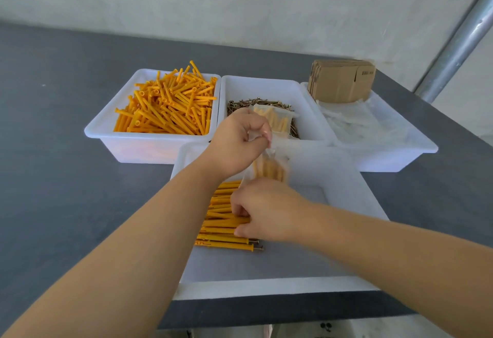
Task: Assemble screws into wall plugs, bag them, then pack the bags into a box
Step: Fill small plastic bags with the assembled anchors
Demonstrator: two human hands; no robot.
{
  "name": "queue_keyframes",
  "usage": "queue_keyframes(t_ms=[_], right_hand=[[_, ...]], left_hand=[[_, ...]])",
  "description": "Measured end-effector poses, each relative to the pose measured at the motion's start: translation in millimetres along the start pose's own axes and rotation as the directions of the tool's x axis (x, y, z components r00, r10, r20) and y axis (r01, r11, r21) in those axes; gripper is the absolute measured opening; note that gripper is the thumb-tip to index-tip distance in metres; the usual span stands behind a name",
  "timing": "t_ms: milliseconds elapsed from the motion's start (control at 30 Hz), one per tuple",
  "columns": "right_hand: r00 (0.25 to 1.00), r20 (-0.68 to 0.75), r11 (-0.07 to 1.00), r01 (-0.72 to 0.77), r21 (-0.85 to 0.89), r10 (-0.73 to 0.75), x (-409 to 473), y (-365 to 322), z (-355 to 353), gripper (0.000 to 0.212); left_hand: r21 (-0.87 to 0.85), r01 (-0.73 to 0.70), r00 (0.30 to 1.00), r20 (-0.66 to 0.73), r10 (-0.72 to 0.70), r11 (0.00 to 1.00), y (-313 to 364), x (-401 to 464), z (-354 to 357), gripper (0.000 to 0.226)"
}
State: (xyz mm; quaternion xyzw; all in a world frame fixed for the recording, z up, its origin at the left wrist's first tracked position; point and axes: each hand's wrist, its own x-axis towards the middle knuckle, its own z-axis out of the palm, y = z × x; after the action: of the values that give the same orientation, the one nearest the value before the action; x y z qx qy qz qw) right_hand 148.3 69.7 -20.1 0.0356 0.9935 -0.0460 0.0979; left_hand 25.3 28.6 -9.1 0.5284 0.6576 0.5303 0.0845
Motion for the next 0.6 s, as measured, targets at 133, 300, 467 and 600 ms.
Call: queue_keyframes(t_ms=[133, 300, 467, 600], right_hand=[[1.000, -0.021, 0.997, -0.012, -0.072, 0.010, 4, -5, 4, 0.020], [1.000, 0.012, 0.994, 0.007, -0.111, -0.005, 2, -9, 4, 0.016], [1.000, 0.025, 0.991, 0.012, -0.134, -0.009, 1, -12, 3, 0.015], [0.998, 0.059, 0.979, 0.040, -0.200, -0.029, 1, -18, 3, 0.011]], left_hand=[[-0.005, 0.001, 1.000, -0.004, -0.001, 1.000, 1, -1, -1, 0.033], [-0.010, 0.007, 1.000, -0.004, -0.007, 1.000, 2, -1, 1, 0.035], [-0.002, 0.000, 1.000, 0.007, 0.000, 1.000, 2, -2, 1, 0.032], [-0.005, 0.015, 1.000, 0.001, -0.015, 1.000, 3, -2, 1, 0.037]])
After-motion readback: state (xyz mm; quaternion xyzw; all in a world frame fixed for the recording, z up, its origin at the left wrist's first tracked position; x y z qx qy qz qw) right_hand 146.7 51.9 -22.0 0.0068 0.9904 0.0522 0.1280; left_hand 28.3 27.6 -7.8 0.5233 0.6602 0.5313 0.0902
